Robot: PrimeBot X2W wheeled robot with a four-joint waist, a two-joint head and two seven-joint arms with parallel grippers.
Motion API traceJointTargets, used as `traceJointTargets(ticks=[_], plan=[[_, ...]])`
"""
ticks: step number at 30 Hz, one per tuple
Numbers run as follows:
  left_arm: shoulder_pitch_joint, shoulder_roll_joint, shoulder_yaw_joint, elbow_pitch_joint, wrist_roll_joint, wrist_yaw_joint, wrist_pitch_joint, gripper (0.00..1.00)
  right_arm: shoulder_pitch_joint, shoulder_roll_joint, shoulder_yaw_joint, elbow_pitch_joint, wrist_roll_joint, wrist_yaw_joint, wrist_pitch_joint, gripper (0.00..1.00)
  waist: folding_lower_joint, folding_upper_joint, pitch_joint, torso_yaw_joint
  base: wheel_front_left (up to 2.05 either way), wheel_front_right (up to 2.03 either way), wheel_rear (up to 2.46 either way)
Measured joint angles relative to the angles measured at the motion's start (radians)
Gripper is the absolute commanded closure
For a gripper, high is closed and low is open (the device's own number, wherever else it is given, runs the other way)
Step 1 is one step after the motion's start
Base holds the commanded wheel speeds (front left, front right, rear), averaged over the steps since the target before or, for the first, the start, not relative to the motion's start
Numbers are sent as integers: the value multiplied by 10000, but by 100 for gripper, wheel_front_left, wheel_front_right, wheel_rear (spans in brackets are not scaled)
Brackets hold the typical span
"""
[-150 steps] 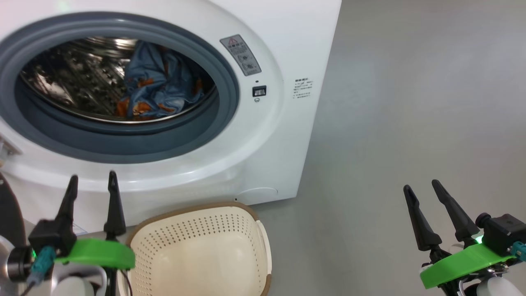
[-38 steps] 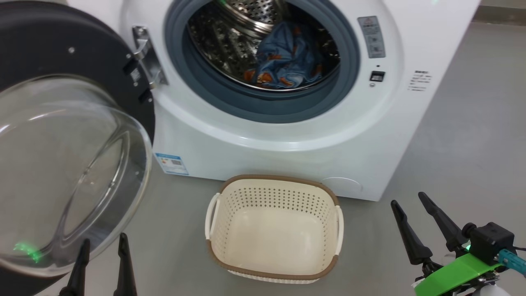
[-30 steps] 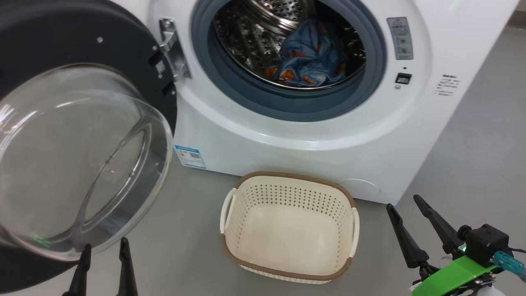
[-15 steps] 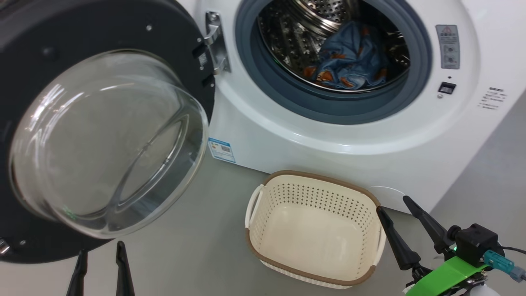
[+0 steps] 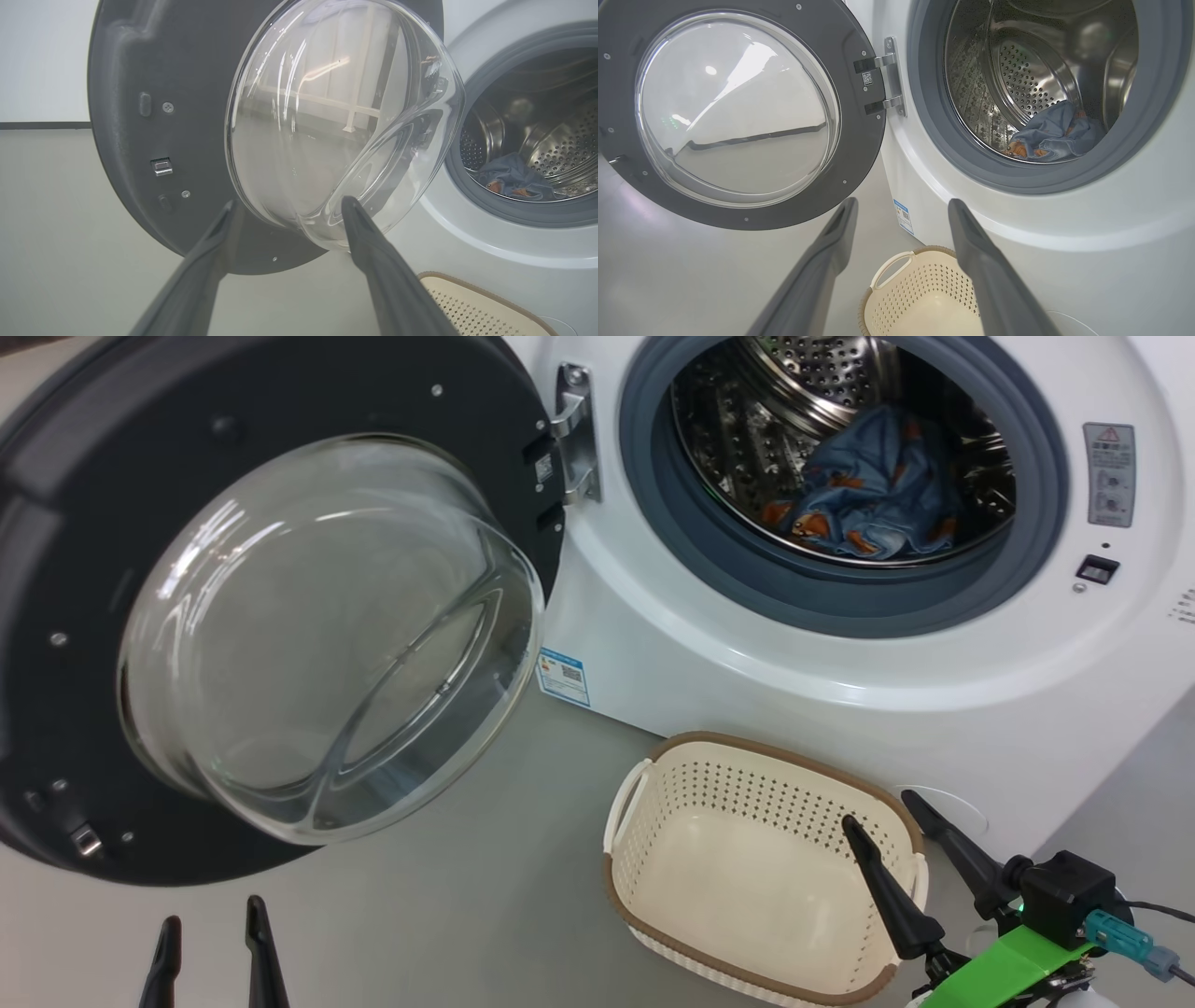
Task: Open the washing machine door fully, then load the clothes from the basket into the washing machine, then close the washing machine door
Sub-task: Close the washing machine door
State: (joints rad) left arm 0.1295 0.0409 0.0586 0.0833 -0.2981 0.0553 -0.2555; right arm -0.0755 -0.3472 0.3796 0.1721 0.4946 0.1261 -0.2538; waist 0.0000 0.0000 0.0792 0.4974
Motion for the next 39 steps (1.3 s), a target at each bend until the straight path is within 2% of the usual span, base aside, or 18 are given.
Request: traceJointTargets(ticks=[8,20,21,22,23,27,30,31,32,34,37,39], plan=[[60,0,61,-71,-31,134,0,0,-1,-4,35,12,56,0,2,0,0,0,-20,347,0,0,0],[199,0,232,-424,-127,249,0,0,-10,-31,121,29,71,0,0,0,0,0,-8,381,0,0,0],[199,0,280,-514,-134,247,0,38,-10,-31,121,31,71,0,2,0,0,0,-9,381,0,0,0],[197,0,343,-616,-140,245,0,64,-10,-29,119,33,71,0,0,0,0,0,-11,380,0,0,0],[195,0,418,-690,-173,203,0,100,-10,-27,117,33,71,0,0,0,0,0,-14,379,0,0,0],[147,-10,965,-1198,-299,-63,0,100,-9,2,82,33,71,0,0,0,0,0,-24,374,0,0,0],[-187,-13,1666,-1666,-293,-600,0,100,-5,38,29,25,71,0,0,0,0,0,-13,365,0,0,0],[-187,-13,1666,-1666,-293,-600,0,100,-5,38,29,25,71,0,0,0,0,0,-13,365,0,0,0],[-637,19,2186,-1839,-299,-1064,0,100,-3,73,8,17,71,0,0,0,-1,0,8,343,0,0,0],[-889,52,2441,-1854,-351,-1235,0,100,-2,79,4,12,71,0,0,0,0,0,25,322,0,0,0],[-1785,217,3093,-1791,-1039,-1576,-2,100,-4,90,-2,6,69,0,2,0,0,0,99,232,0,0,0],[-2399,596,3411,-1563,-1452,-1670,-10,100,-5,92,2,0,69,0,0,0,0,0,160,158,0,0,0]])
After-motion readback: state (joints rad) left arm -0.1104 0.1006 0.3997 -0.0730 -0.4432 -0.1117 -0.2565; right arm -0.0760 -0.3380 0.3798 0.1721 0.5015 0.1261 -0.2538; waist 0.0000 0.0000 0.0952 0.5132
